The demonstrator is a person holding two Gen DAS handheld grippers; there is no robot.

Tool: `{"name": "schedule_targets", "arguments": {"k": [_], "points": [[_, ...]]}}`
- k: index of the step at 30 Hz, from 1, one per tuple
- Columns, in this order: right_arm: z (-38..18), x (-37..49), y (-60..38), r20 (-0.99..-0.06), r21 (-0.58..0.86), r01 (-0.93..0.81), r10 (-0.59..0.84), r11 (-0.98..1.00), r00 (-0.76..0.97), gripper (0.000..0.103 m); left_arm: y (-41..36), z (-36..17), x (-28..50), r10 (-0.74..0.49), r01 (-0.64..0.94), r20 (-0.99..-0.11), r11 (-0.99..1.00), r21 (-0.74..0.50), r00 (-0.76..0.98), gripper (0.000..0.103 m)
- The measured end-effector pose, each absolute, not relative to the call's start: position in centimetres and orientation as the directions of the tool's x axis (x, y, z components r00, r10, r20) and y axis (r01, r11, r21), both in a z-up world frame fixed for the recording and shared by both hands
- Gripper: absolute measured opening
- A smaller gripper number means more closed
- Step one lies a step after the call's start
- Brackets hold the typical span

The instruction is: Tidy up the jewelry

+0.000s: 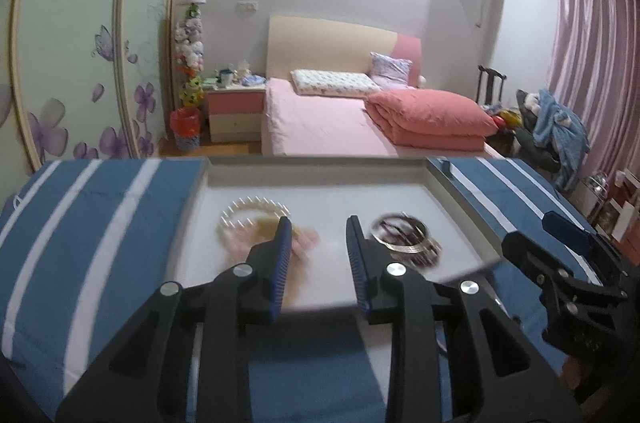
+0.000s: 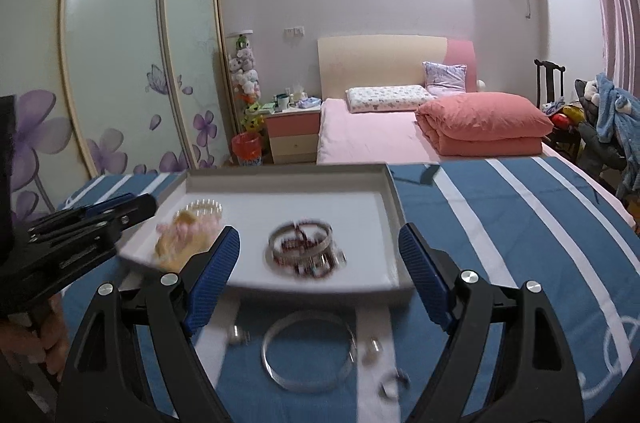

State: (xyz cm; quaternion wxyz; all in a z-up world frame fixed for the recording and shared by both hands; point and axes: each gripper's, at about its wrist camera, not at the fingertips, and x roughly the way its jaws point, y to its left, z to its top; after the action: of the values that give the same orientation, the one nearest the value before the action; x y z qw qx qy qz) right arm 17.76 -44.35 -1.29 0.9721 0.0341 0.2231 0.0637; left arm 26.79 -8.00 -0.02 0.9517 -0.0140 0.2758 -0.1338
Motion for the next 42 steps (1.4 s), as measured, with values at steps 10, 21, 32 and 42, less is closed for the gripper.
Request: {"name": "schedule_targets", "arguments": {"k": [10,21,32,42], "points": [[-3.2,13.1,-46.8,-0.493,0.099,-0.064,0.104,0.993,0.864,0.082,-11.3,-3.4,23.9,-0.290,0.308,-0.617,0.948,-0.081,0.732,0.029],[-4.2,12.7,-48.2,-0.505,0.124,-0.038,0.095,0.992,0.858,0.082,-15.0,-6.3,23.7,-0.296,0.380,-0.720,0.924,-0.049,0.628,0.028],[-4.5,12.7,-48.6,-0.515,0.136,-0.035,0.101,0.990,0.851,0.082,-16.8,-7.4,25.3,-0.249,0.380,-0.777,0.925,-0.014,0.578,0.014],[-4.6,12.8,-48.6,-0.518,0.142,-0.041,0.109,0.989,0.849,0.082,-16.6,-7.5,26.0,-0.217,0.347,-0.779,0.938,0.001,0.588,0.001]]}}
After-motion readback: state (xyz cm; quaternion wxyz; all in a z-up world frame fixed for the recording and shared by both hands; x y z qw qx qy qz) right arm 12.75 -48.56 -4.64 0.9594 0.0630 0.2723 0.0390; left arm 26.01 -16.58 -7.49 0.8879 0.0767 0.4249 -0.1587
